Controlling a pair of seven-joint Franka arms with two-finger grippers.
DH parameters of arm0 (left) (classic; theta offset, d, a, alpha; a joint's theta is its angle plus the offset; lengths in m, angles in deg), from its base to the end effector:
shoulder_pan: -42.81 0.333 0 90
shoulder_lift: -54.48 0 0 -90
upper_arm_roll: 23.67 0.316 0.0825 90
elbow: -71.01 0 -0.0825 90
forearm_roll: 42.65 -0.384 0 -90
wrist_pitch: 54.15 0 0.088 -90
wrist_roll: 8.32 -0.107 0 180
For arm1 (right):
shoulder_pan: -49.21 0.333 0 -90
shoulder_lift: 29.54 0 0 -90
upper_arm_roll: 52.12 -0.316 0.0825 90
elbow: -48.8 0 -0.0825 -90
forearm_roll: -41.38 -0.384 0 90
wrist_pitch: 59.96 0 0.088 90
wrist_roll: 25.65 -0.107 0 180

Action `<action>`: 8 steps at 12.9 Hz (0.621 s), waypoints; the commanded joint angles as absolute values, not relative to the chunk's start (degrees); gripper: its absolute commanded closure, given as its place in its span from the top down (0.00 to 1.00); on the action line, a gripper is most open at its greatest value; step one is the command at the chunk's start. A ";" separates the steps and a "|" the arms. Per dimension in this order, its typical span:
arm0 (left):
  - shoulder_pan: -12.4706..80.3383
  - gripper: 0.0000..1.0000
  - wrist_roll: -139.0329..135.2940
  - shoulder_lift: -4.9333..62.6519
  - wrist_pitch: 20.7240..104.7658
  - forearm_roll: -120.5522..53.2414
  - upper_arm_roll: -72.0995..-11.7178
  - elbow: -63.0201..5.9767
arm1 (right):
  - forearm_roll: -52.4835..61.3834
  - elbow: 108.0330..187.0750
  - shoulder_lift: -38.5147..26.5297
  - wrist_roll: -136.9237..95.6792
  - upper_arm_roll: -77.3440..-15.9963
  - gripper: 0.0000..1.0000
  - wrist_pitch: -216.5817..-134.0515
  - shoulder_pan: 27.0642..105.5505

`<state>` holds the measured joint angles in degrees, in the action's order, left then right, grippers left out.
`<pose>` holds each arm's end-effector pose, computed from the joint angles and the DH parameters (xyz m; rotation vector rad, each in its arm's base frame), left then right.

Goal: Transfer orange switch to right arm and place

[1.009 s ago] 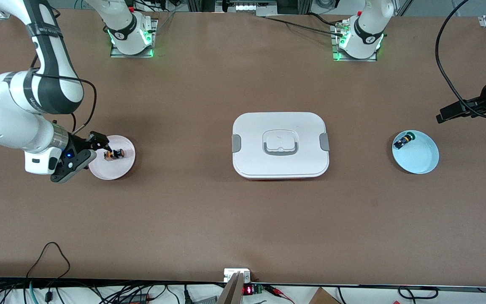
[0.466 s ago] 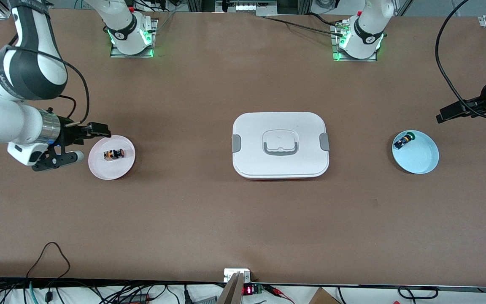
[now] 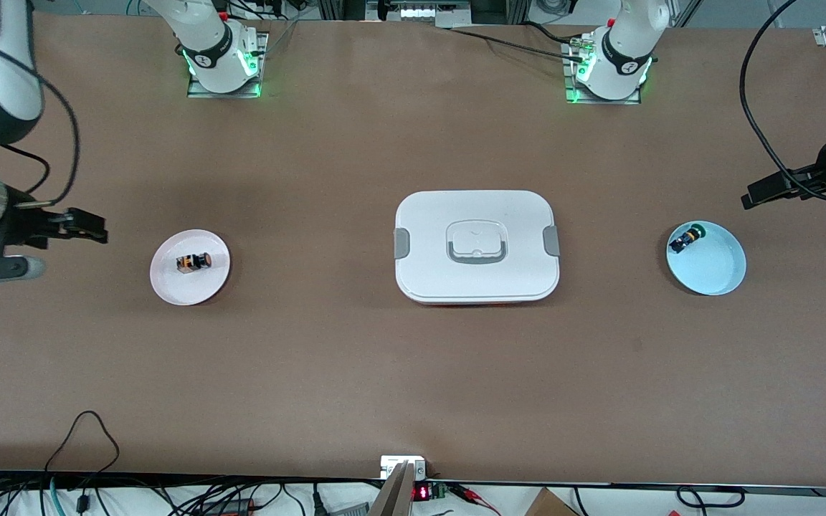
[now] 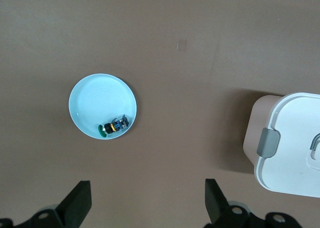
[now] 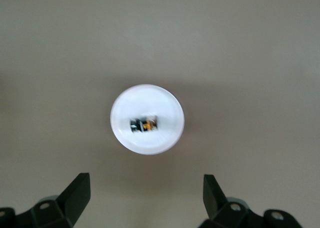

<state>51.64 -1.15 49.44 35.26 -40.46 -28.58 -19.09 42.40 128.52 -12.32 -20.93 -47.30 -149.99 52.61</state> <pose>0.5754 0.0373 0.5733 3.0801 0.3013 -0.1563 0.6377 -0.0104 0.5297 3.0980 0.0944 -0.1888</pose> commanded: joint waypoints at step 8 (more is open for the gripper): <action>51.07 1.00 -0.76 50.35 35.49 -41.06 -28.50 -19.34 | 43.14 130.86 -17.31 -25.83 -44.38 1.00 -147.40 55.54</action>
